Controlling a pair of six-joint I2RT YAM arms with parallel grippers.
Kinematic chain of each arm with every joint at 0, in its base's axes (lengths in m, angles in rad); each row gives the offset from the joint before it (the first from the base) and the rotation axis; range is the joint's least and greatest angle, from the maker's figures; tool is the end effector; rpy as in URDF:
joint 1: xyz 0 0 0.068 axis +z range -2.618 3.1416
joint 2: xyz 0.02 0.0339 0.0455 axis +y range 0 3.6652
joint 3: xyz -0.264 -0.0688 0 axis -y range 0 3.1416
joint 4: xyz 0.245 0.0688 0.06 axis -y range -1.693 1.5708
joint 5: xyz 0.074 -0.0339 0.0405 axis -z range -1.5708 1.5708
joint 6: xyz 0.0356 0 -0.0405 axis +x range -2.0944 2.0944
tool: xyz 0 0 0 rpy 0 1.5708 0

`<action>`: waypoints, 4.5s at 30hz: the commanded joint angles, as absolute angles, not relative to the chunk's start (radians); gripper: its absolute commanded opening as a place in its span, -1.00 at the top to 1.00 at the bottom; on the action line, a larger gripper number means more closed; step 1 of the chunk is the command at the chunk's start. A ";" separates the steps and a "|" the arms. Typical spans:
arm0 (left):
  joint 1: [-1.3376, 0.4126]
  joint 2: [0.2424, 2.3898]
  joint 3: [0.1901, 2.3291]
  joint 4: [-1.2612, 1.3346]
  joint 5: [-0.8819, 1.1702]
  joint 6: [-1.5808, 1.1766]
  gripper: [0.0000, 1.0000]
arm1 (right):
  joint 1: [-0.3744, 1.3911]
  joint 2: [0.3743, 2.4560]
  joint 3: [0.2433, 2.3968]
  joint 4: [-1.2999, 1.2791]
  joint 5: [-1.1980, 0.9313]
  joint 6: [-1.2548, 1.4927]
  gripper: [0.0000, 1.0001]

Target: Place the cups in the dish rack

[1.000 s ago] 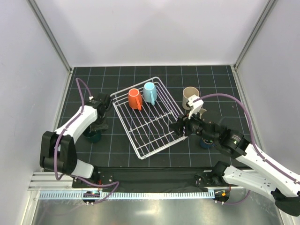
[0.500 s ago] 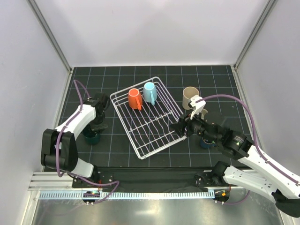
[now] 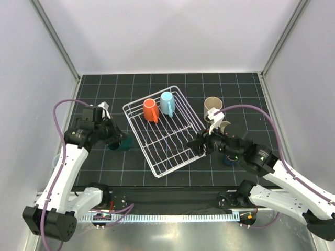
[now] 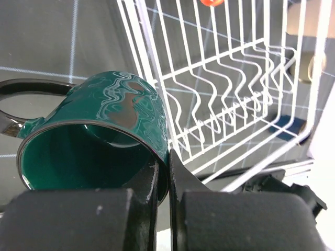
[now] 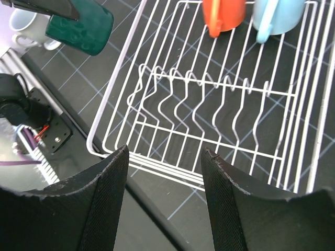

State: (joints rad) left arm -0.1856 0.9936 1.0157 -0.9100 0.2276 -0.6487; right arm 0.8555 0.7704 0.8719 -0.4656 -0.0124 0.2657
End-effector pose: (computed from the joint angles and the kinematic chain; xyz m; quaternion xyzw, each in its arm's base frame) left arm 0.1834 -0.0426 0.3158 -0.1778 0.9199 -0.2326 0.2608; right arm 0.1116 0.1291 0.3428 -0.2427 0.7869 0.3060 0.4778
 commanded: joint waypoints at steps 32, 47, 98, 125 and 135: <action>-0.442 0.991 0.755 -0.876 -0.041 -0.861 0.42 | 0.861 0.822 0.836 -0.377 -0.106 0.348 -0.19; -0.442 0.850 0.997 -1.084 -0.113 -0.798 -0.05 | 0.861 0.804 0.831 -0.388 -0.101 0.342 -0.19; -0.426 1.456 0.977 -1.114 -0.256 -0.709 0.11 | 0.861 0.741 0.828 -0.399 -0.150 0.324 -0.19; -0.426 1.341 0.905 -1.032 -0.166 -0.790 0.68 | 0.861 0.776 0.821 -0.379 -0.176 0.348 -0.20; -0.425 1.163 1.041 -1.182 -0.181 -0.795 1.00 | 0.861 0.818 0.822 -0.405 -0.189 0.399 -0.20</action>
State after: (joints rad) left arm -0.4271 1.2617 0.9237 -1.0985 -0.1654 -0.7841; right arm 0.8555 0.8192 0.8181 -0.4248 -0.1837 0.3645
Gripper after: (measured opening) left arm 0.025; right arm 0.599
